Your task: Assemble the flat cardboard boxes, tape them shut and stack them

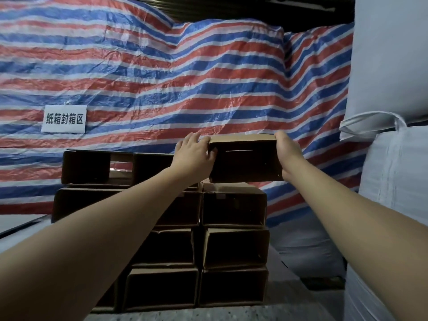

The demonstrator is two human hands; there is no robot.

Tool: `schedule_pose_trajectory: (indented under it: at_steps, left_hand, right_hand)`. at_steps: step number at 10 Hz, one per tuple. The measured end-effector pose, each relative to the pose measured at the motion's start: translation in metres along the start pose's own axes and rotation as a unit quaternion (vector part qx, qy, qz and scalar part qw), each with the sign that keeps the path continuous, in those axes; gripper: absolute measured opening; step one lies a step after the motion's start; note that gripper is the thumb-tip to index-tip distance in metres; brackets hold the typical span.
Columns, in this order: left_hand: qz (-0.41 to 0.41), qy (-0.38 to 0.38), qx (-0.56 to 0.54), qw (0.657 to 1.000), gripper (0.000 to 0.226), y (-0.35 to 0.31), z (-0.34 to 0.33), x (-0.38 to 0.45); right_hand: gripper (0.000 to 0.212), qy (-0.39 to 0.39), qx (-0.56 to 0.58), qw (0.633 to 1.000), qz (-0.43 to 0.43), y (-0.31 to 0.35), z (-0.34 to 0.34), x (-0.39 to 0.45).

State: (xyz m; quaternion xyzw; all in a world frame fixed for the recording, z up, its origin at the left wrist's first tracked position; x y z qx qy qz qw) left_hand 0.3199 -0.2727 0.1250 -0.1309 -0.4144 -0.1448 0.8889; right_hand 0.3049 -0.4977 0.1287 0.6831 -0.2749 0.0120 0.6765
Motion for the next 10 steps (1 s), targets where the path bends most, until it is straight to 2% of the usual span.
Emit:
schedule_pose_trajectory:
  at_steps: [1, 3, 4, 5, 6, 7, 8, 10]
  left_hand:
    - [0.000, 0.004, 0.045, 0.999, 0.053, 0.008, -0.016, 0.014]
    - [-0.007, 0.011, 0.102, 0.995, 0.051, 0.026, -0.040, 0.022]
    - [-0.001, 0.022, 0.122, 0.992, 0.051, 0.033, -0.051, 0.019]
    - [-0.001, -0.017, 0.120, 0.993, 0.044, 0.033, -0.057, 0.015]
    - [-0.013, -0.048, 0.126, 0.991, 0.041, 0.028, -0.055, 0.012]
    - [-0.010, -0.052, 0.120, 0.991, 0.057, 0.023, -0.051, 0.006]
    - [-0.032, -0.067, 0.093, 0.993, 0.062, 0.010, -0.034, 0.000]
    - [-0.047, -0.109, -0.020, 0.993, 0.047, -0.020, 0.035, -0.022]
  right_hand:
    - [0.049, 0.016, 0.006, 1.000, -0.022, -0.013, -0.010, 0.027]
    - [0.033, 0.045, 0.011, 0.998, -0.050, -0.048, -0.031, 0.060]
    - [0.038, 0.063, 0.004, 0.996, -0.056, -0.065, -0.038, 0.068]
    - [0.049, 0.056, 0.001, 0.997, -0.061, -0.077, -0.041, 0.071]
    - [0.072, 0.051, -0.013, 0.996, -0.073, -0.076, -0.041, 0.069]
    - [0.081, -0.011, -0.053, 0.997, -0.057, -0.071, -0.035, 0.066]
    - [0.072, -0.061, -0.083, 0.994, -0.025, -0.055, -0.026, 0.058]
    - [0.044, -0.129, -0.100, 0.985, 0.060, 0.004, -0.009, 0.011]
Point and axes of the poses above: each hand's wrist, its own x-axis towards the middle knuckle, its own z-axis out of the back of the hand, y = z × x, the point moved 3 cm from there along x, towards the middle knuckle, and after that the axes turned 1 degree about x, right-handed, at the moved point
